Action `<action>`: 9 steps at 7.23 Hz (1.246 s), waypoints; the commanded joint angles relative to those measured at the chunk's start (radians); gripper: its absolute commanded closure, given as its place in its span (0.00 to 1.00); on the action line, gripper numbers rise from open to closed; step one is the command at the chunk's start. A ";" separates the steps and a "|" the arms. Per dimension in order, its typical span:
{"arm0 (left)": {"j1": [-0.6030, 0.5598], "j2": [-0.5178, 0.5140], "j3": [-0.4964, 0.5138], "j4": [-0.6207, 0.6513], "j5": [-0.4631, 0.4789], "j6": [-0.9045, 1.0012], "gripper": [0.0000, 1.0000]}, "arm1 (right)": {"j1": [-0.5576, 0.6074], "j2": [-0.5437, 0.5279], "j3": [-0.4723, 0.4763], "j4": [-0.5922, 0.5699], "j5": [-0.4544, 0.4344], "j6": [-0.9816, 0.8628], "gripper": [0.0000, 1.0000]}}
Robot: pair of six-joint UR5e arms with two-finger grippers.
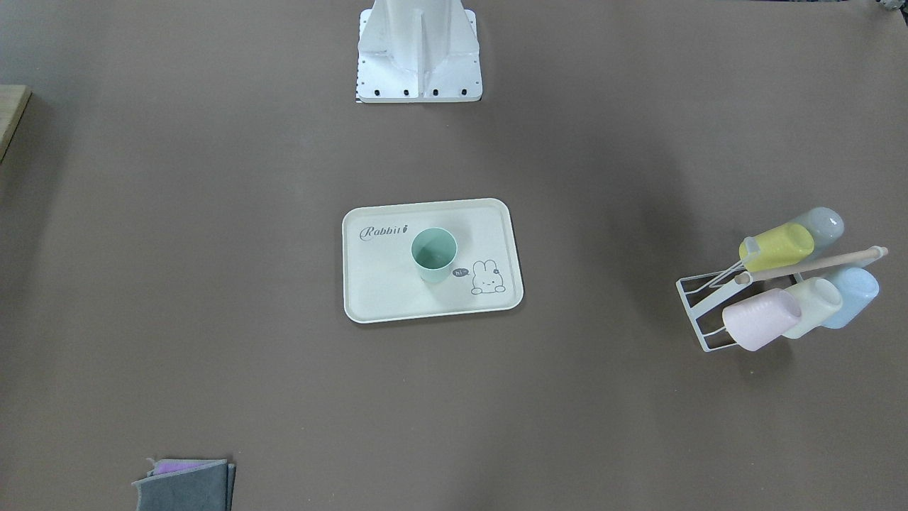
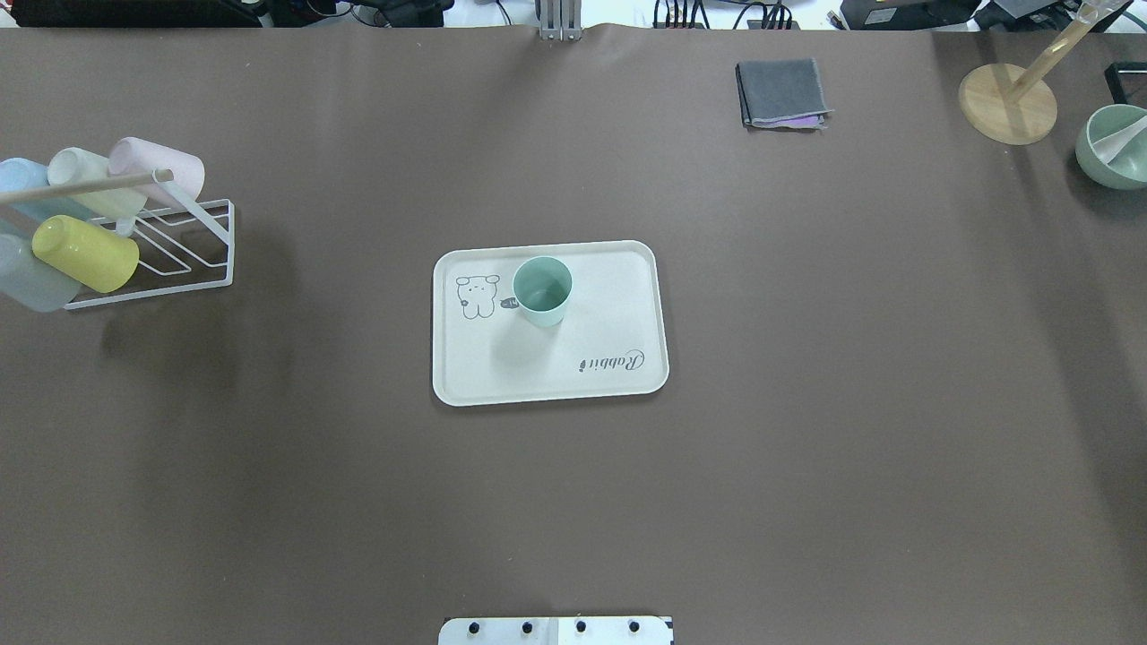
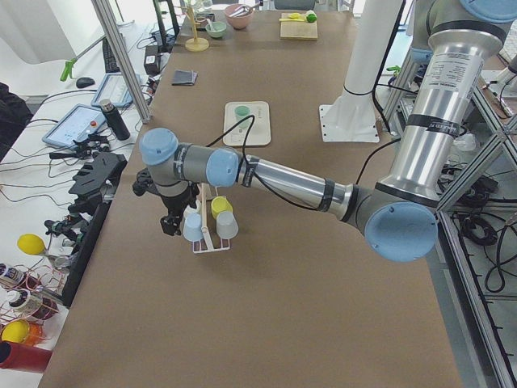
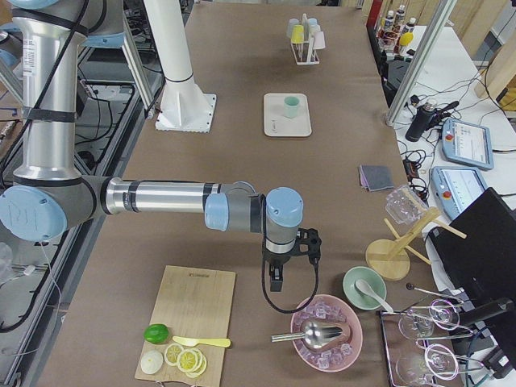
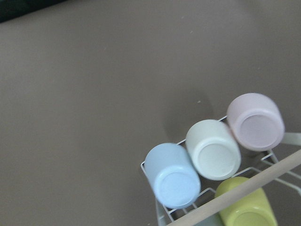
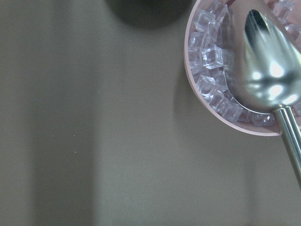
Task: Pick up and place green cup on tray
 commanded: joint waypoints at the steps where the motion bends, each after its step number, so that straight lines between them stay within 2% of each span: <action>1: -0.056 0.050 0.077 0.012 0.004 0.112 0.02 | -0.008 -0.002 -0.001 0.021 0.000 -0.002 0.00; 2: -0.091 0.108 0.074 0.009 0.000 0.114 0.02 | -0.008 -0.014 -0.010 0.072 -0.001 0.000 0.00; 4: -0.114 0.191 0.060 -0.003 0.000 0.120 0.02 | -0.008 -0.017 -0.010 0.075 -0.001 -0.002 0.00; 6: -0.110 0.195 0.057 -0.059 0.006 0.118 0.02 | -0.008 -0.017 -0.012 0.075 -0.001 0.000 0.00; 9: -0.102 0.179 0.040 -0.066 0.007 0.115 0.02 | -0.008 -0.015 -0.015 0.069 0.008 0.012 0.00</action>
